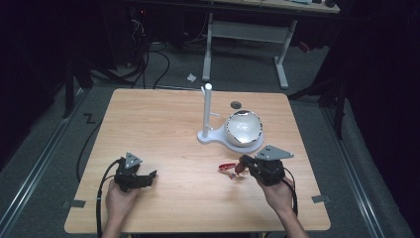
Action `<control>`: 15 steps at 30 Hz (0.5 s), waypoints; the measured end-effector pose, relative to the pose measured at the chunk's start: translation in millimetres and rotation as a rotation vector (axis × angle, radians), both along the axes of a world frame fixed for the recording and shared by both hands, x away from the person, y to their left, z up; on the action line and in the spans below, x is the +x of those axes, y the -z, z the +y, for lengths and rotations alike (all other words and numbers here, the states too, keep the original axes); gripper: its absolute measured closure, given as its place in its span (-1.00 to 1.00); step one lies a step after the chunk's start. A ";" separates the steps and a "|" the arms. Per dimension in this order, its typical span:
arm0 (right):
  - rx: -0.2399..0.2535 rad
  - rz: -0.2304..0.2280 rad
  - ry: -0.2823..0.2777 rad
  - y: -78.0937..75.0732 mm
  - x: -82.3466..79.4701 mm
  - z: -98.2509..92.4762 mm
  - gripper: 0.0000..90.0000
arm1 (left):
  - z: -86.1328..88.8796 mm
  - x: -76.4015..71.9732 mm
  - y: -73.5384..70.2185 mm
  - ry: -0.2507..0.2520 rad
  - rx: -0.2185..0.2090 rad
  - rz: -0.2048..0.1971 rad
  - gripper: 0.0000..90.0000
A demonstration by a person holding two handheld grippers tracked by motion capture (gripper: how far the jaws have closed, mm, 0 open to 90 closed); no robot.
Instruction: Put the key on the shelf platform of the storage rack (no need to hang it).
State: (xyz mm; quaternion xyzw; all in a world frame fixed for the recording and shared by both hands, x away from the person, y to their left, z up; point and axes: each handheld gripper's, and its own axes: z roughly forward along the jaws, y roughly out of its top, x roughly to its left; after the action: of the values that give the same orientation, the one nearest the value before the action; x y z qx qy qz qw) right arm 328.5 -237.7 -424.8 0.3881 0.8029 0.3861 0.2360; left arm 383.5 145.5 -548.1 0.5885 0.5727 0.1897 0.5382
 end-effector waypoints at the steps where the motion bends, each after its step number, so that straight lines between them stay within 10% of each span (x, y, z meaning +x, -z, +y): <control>1: -0.002 -0.006 -0.001 -3.2 0.4 -0.4 0.91 | 0.1 0.0 0.1 0.001 0.002 0.000 -0.56; 15: 0.000 -0.056 0.009 -37.9 8.6 -8.6 0.91 | 0.2 0.0 0.1 0.001 0.002 0.000 -0.56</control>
State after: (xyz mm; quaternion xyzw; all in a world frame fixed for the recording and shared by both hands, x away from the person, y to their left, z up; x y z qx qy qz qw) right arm 337.2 -246.3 -386.9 0.3807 0.7943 0.3959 0.2598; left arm 383.4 145.7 -548.2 0.5896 0.5722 0.1900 0.5375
